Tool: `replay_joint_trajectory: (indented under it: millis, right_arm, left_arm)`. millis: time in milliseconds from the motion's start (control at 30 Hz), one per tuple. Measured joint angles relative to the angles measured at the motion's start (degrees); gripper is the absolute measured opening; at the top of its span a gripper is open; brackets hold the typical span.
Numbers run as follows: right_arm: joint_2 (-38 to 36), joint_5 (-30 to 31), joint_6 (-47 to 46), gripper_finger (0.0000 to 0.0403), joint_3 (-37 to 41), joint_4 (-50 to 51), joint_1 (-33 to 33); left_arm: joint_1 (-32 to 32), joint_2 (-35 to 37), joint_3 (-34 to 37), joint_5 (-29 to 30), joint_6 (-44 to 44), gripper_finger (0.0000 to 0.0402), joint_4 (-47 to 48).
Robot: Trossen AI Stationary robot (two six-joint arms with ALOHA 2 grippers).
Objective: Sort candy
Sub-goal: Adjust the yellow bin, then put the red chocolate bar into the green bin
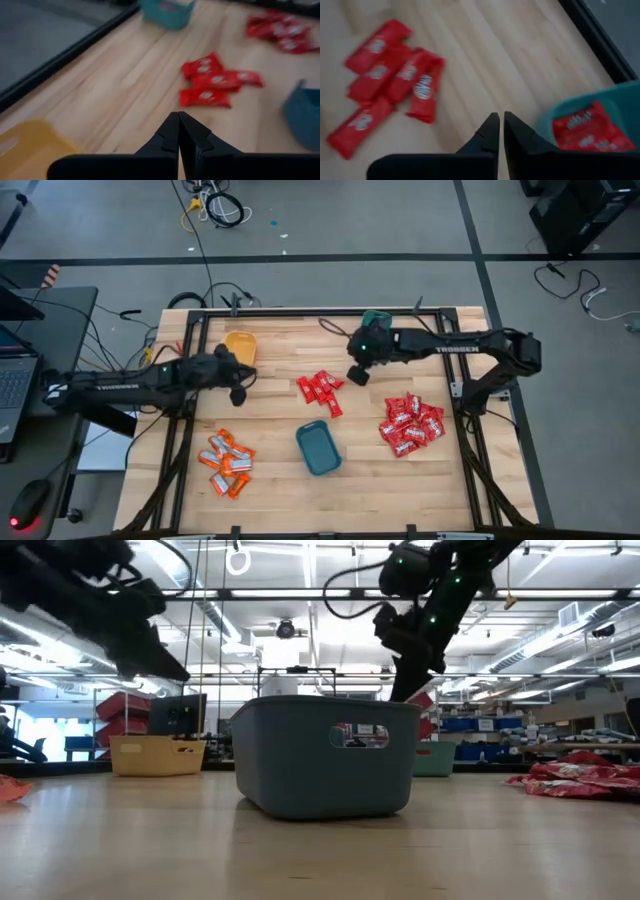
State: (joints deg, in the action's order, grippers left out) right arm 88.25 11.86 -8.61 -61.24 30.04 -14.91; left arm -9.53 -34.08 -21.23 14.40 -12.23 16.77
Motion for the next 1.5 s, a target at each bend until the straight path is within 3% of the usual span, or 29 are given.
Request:
replay_joint_trajectory:
  millis: [300,700,1067,1367,1500]
  right_arm:
    - [-4.1,-0.3,2.9,0.0004,2.9,-5.0,6.6]
    - [-9.0,-1.0,1.3,0.0,10.5,-9.4,9.8]
    - [-9.1,-1.0,0.2,0.0,11.1,-10.5,10.1]
    - [-8.7,-1.2,-2.1,0.0005,11.1,-16.3,10.1]
    - [-8.7,-1.4,-2.3,0.0026,11.1,-16.7,10.3]
  left_arm:
    - [-10.1,-15.4,-13.4,2.5,-2.9,0.0002,14.7]
    - [-24.2,-30.0,-14.2,-4.5,0.0,0.0001,14.5]
    - [-25.0,-40.0,-14.1,-8.3,0.4,0.0001,4.3]
    - [-24.7,-37.9,-17.6,-8.8,4.4,0.0001,0.8]
    - [-22.0,-36.6,-21.7,-15.5,10.8,0.0001,0.5]
